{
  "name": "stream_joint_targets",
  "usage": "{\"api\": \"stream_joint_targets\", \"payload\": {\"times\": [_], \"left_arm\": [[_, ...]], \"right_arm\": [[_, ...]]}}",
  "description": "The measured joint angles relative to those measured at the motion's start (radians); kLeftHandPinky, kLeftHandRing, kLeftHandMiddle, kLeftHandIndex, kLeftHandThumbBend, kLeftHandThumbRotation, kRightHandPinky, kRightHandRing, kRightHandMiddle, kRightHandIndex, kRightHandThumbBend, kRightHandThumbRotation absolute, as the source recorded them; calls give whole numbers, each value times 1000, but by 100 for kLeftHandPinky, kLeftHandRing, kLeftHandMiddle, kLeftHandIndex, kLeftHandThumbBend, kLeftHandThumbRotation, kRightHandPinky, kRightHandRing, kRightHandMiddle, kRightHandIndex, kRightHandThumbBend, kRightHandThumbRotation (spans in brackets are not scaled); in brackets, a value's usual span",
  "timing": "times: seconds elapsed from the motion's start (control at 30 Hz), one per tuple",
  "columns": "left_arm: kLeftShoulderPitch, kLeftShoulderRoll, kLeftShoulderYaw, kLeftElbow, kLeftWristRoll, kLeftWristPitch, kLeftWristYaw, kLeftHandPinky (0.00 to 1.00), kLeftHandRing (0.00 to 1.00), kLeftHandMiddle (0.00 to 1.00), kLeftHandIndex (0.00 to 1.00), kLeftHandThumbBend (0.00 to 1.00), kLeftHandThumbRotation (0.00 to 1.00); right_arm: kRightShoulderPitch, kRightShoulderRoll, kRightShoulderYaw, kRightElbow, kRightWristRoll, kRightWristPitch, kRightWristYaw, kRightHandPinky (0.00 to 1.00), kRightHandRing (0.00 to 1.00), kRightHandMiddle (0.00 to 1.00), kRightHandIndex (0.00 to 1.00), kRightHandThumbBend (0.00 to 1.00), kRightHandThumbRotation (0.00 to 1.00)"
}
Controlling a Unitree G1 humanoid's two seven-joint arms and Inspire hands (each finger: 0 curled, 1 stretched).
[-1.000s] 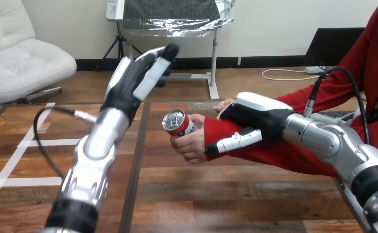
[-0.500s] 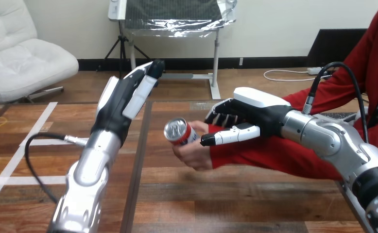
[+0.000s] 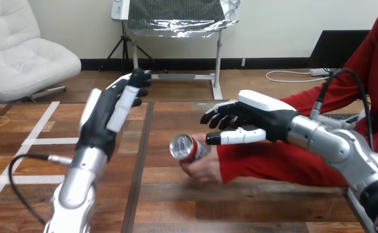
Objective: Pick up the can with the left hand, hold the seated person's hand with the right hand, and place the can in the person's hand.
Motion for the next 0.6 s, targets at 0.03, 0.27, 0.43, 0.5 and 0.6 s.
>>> {"api": "stream_joint_targets", "payload": {"times": [0.03,0.27,0.43,0.5,0.6], "left_arm": [[10,0,2,-9,-3,0,0,79,80,80,76,63,99],[69,-1,10,-50,-26,-13,-1,77,79,80,76,58,99],[114,-4,15,-73,-37,-26,-2,76,78,81,75,55,98],[135,-7,16,-87,-44,-32,-2,76,78,81,75,54,97],[165,-14,18,-104,-60,-41,-3,75,78,80,74,53,96]], "right_arm": [[6,-2,-2,-6,6,1,4,67,78,79,81,100,100],[49,-21,-24,-54,37,20,27,71,82,84,88,100,100],[85,-28,-49,-98,71,59,35,74,84,86,93,100,100],[103,-29,-64,-119,92,72,37,74,85,87,95,100,100],[131,-29,-85,-149,125,81,37,75,86,89,97,100,100]]}}
